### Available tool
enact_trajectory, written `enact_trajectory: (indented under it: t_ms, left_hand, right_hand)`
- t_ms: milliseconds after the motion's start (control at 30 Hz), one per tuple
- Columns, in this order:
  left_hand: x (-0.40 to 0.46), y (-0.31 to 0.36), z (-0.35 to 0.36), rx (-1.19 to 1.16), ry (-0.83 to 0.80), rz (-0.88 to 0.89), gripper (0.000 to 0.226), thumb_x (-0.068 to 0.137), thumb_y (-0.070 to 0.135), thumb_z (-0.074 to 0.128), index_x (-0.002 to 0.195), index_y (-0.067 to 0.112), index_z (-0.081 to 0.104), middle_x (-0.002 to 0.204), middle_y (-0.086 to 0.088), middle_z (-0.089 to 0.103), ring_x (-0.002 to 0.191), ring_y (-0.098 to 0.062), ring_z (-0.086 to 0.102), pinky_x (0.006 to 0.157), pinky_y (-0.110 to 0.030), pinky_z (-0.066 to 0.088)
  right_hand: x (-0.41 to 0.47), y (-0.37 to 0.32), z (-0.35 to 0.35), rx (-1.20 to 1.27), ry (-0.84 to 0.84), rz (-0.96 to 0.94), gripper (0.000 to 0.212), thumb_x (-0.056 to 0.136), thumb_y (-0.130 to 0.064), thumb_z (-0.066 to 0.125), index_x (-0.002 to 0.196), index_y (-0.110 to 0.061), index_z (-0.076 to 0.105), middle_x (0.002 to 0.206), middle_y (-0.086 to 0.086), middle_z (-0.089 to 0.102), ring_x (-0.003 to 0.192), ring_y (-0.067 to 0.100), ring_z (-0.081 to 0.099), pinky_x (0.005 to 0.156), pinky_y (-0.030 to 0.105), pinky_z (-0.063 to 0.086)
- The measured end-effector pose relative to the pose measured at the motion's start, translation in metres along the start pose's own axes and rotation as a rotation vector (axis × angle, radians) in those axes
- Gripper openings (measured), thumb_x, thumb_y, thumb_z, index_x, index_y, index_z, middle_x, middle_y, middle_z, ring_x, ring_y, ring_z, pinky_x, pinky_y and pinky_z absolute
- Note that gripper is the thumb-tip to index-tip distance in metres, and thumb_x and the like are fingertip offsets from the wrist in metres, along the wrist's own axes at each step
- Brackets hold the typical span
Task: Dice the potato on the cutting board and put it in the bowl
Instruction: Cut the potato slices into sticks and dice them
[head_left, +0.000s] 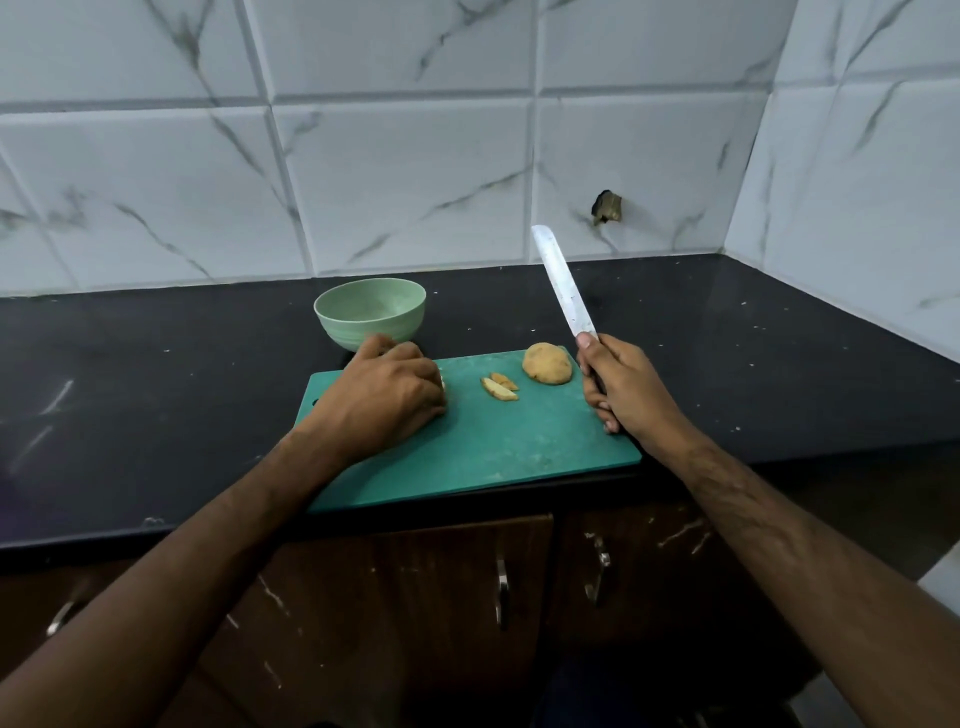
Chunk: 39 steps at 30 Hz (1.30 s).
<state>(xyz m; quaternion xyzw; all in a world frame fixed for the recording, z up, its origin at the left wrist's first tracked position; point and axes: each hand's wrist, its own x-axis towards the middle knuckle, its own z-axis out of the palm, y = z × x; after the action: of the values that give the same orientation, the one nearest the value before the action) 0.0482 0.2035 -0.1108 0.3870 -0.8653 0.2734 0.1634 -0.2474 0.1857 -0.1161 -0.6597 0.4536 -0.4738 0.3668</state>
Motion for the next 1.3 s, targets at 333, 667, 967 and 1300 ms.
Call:
enact_trajectory:
  t_ms: [333,667,967,1300]
  left_hand:
    - [0.032,0.018,0.014,-0.132,-0.051,-0.097,0.030,0.094,0.024,0.045,0.111,0.028,0.070,0.103,0.007,0.067,0.094,-0.020,0.064,0.076,-0.033,0.028]
    - [0.032,0.034,0.011,-0.269,-0.106,0.055,0.038,0.102,0.038,0.036,0.108,0.022,0.071,0.107,0.002,0.069,0.096,-0.019,0.067,0.072,-0.037,0.044]
    - [0.008,0.044,0.002,-0.494,-0.033,-0.064,0.023,0.097,0.028,0.062,0.114,0.013,0.069,0.114,0.000,0.065,0.106,-0.013,0.061,0.094,-0.035,0.051]
    - [0.007,0.042,0.006,-0.501,0.008,-0.106,0.021,0.093,0.033,0.065,0.096,0.013,0.070,0.097,0.002,0.067,0.091,-0.016,0.062,0.082,-0.039,0.052]
  right_hand:
    - [0.000,0.001,0.001,0.010,-0.005,-0.006,0.039,0.109,-0.038,0.042,0.082,-0.011,0.046,0.050,-0.002,0.035,0.040,0.012,0.029,0.037,0.024,0.033]
    - [0.001,0.001,-0.002,0.005,-0.012,-0.021,0.039,0.109,-0.038,0.042,0.082,-0.010,0.047,0.050,-0.001,0.036,0.040,0.012,0.030,0.037,0.023,0.034]
    - [-0.001,0.000,0.000,-0.046,-0.018,-0.038,0.038,0.109,-0.038,0.044,0.081,-0.011,0.048,0.050,0.000,0.036,0.039,0.013,0.031,0.038,0.024,0.034]
    - [-0.060,-0.059,0.001,-0.819,-0.407,0.212,0.038,0.108,-0.048,0.036,0.084,-0.025,0.053,0.061,0.000,0.064,0.036,0.010,0.053,0.050,0.029,0.049]
